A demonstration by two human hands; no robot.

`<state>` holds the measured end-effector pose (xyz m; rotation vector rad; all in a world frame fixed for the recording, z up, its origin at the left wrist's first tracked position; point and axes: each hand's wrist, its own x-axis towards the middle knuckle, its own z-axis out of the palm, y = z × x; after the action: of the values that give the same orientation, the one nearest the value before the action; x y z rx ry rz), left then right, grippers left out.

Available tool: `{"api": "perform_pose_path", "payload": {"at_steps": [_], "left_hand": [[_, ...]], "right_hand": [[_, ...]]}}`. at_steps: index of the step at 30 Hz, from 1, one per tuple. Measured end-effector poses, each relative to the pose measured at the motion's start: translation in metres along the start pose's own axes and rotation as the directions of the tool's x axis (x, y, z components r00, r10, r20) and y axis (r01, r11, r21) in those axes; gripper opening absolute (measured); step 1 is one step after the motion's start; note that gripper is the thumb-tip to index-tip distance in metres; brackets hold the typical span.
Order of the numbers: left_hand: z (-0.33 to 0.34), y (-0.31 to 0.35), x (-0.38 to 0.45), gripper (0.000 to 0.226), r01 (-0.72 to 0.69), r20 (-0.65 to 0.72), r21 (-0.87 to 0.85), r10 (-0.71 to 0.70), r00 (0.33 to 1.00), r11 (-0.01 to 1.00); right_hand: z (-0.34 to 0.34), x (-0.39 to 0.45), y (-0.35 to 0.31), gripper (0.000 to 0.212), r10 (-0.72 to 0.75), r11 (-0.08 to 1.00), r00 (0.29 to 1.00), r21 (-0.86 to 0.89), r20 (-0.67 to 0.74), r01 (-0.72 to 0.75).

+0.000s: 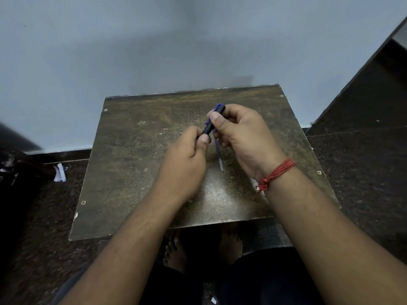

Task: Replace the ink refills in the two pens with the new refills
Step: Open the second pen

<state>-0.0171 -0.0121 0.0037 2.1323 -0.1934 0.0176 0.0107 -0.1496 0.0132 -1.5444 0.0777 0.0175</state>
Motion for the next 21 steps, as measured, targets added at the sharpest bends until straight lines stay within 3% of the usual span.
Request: {"api": "perform_pose_path", "payload": {"at_steps": [6,18,21], "left_hand": [[0.006,0.007,0.000,0.023,0.066,0.048,-0.060,-0.063,0.997,0.996],[0.001,0.014,0.001,0.025,0.041,0.053,-0.015,-0.041,0.998,0.999],[-0.001,0.007,-0.007,0.025,0.058,0.093,0.014,-0.059,0.994,0.998]], "right_hand": [[-0.003,0.000,0.003,0.011,0.034,0.996,0.998,0.084,-0.060,-0.029],[0.017,-0.002,0.001,0.024,0.088,0.938,0.979,0.345,-0.182,-0.020],[-0.011,0.016,-0.009,0.029,0.108,0.885,0.926,0.459,-0.361,0.076]]}}
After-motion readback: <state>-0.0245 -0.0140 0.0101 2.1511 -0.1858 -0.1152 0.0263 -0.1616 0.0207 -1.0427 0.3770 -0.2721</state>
